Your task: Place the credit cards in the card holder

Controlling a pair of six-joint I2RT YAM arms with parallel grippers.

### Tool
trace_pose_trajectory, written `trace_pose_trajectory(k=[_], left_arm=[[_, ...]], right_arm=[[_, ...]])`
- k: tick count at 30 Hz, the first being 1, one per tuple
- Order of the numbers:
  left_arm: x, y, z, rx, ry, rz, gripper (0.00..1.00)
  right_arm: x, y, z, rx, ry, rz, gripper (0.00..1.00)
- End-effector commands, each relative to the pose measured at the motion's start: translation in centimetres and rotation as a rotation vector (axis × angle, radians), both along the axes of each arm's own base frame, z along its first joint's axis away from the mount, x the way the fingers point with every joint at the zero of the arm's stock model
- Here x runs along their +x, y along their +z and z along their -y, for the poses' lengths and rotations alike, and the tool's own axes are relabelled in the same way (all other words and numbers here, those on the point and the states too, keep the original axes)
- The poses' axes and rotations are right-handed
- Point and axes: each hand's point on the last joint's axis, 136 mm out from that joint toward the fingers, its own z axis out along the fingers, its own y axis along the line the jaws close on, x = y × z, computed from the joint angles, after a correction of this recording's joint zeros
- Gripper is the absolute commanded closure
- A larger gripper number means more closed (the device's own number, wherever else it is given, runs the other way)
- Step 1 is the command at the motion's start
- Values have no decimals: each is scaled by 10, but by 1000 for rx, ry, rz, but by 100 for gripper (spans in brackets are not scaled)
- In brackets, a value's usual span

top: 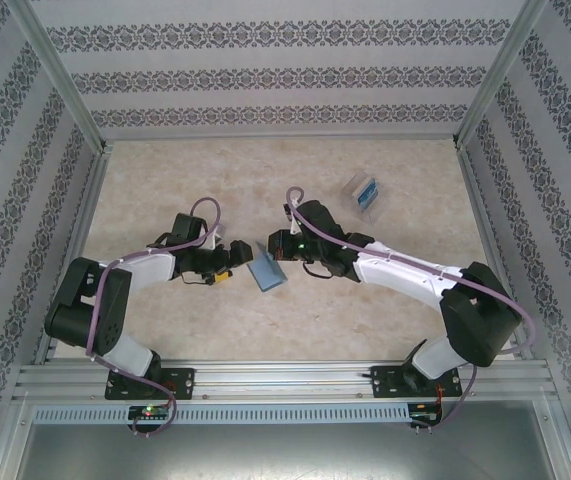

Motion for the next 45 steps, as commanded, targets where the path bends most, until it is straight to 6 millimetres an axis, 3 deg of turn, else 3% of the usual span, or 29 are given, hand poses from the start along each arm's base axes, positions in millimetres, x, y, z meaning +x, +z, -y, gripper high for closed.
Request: trace_pose_trajectory(k=[1,6,11,20,28,32,39,42,45], left_arm=[[5,-6,-5,29,4,4,6],[2,-6,-7,53,-10,18,6],[0,-7,7,13,-52,19,13],[3,-8,31,0,-114,19,17],[6,8,60,-80,-159,56,16],[13,20,62,-78,-162,85,13],[12,23,62,-75,-177,93,10],[11,21,62,-85,-169,94,9],[11,16,63,-88,-167,87,9]], right_arm=[[-1,-13,27,-26,-61,-33,100],[1,-33,71,-66,-148,-65,100],[4,-53,107,-82,-221,-109,100],[4,-78,140,-126,-281,-156,100],[2,-73,128,-92,-243,-158,100],[3,-49,116,-65,-209,-121,100],[1,3,82,-3,-119,-36,100],[1,6,71,-2,-96,-34,100],[1,-8,71,-23,-104,-64,100]])
